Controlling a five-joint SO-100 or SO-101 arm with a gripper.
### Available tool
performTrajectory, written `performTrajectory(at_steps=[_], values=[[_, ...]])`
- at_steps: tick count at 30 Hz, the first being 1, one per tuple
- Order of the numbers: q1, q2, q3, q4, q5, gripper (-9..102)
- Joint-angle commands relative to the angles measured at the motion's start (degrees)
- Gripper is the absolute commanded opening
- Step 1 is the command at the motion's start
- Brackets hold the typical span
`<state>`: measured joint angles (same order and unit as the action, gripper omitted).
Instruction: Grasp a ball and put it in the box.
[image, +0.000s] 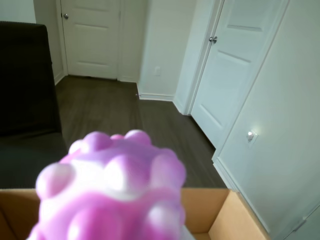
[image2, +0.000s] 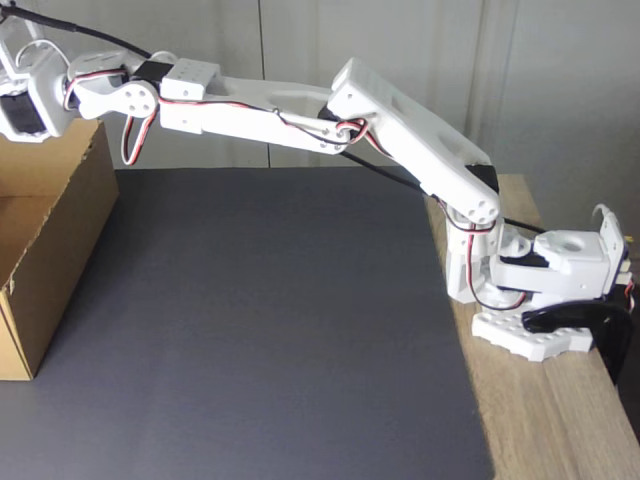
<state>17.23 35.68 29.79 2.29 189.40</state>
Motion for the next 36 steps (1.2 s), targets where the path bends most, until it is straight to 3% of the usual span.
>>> performTrajectory(at_steps=[1,10,19,29,32,36], values=[[0.44,0.88,-3.16,-1.05,0.35,23],[0.88,0.53,-3.16,-0.79,0.53,47],[0.97,0.88,-3.16,0.09,0.53,49],[0.35,6.15,-3.16,13.54,1.58,20],[0.18,8.17,-3.16,20.92,1.76,1],[0.09,10.90,-3.16,28.21,1.32,0]])
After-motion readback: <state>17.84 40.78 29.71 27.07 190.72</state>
